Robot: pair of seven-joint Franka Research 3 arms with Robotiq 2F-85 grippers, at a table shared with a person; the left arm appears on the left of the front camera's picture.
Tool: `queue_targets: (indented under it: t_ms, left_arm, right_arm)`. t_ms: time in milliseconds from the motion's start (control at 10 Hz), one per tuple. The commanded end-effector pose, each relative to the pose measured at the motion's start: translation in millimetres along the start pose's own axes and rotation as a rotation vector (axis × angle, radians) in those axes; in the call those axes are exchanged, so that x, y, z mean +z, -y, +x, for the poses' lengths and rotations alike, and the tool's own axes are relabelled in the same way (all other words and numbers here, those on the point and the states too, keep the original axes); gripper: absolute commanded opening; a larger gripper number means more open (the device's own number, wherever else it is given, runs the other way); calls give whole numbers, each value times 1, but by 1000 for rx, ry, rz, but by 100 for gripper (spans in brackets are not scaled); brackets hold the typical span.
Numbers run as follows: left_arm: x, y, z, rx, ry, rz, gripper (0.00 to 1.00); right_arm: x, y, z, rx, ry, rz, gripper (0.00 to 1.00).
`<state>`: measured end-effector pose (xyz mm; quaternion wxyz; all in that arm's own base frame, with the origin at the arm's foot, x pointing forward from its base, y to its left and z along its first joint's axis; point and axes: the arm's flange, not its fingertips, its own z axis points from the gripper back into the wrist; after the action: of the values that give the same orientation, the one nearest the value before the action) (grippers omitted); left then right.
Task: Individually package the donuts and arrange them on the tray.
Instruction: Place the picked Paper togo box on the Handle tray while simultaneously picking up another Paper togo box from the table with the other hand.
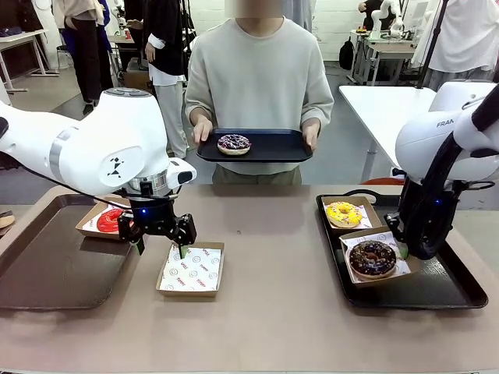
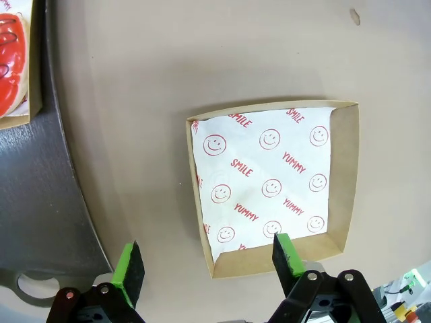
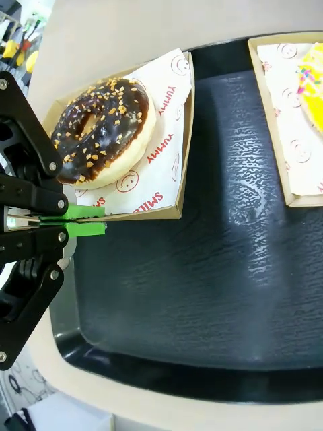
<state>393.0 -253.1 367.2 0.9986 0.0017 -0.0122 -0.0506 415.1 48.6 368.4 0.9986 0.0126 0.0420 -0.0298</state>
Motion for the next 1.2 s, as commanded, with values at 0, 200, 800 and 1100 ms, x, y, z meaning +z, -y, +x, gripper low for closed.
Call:
queue_targets:
  t_ms: [0,200,800,1100]
  left_arm:
    - [-4,1,8,34,-6,36,100]
    - [-8,0,12,39,-18,29,100]
    - [-23,-6,23,69,-40,26,100]
    - [-31,-7,28,81,-55,27,100]
  right_arm:
    - [-2,-3,12,18,-42,27,2]
    - [-7,-9,17,14,-51,28,2]
    - [-13,-12,21,2,-56,47,2]
    - [-14,-12,21,4,-56,52,2]
